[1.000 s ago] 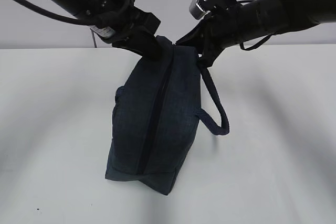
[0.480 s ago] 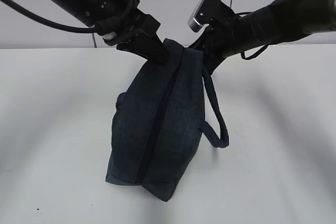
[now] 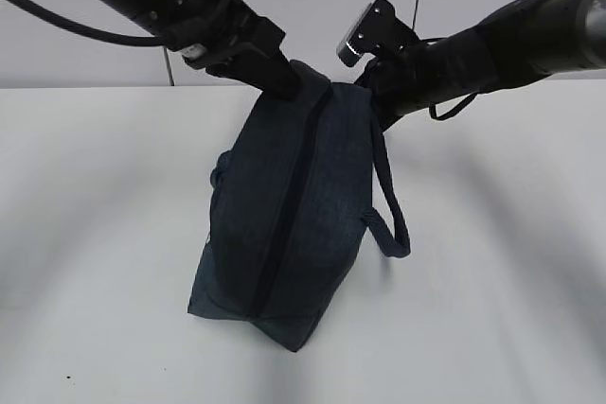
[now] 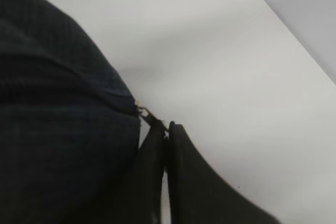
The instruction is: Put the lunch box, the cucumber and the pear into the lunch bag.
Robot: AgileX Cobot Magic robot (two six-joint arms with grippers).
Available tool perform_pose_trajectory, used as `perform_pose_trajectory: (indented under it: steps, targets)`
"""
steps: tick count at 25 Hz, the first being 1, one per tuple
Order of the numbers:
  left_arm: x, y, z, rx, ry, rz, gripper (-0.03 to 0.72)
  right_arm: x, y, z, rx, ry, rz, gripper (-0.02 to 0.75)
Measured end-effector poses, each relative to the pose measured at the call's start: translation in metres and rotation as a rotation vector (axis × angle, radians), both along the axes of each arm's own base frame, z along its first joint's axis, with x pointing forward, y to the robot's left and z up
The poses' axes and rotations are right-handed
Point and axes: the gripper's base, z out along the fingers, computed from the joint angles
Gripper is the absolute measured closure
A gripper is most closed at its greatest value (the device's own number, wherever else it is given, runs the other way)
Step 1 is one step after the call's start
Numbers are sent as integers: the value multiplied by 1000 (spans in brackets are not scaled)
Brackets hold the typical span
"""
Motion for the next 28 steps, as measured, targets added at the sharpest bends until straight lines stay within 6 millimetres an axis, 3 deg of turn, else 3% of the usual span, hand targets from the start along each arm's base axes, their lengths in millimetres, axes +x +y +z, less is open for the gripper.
perform_pose_trajectory:
  steps: [3,6,13,15,17,22,28]
  targets:
    - [6,-1,-2,-17,-31,39,673,3,-3,0,6,8,-55,731]
    - [13,-3,-7,-34,-40,69,673,6,-6,0,6,9,-108,682]
    - [22,-7,-18,-65,-18,127,673,8,-15,28,46,-53,-228,372]
    - [25,-7,-18,-72,-21,154,661,7,-17,39,67,-62,-268,321]
    - [28,-6,-18,-80,-41,183,628,5,-19,51,95,-71,-301,305]
    - [32,-6,-17,-81,-76,211,463,-8,-23,87,135,-99,-336,296]
    - [31,-1,-17,-12,-122,187,398,-29,-26,95,104,36,-353,296]
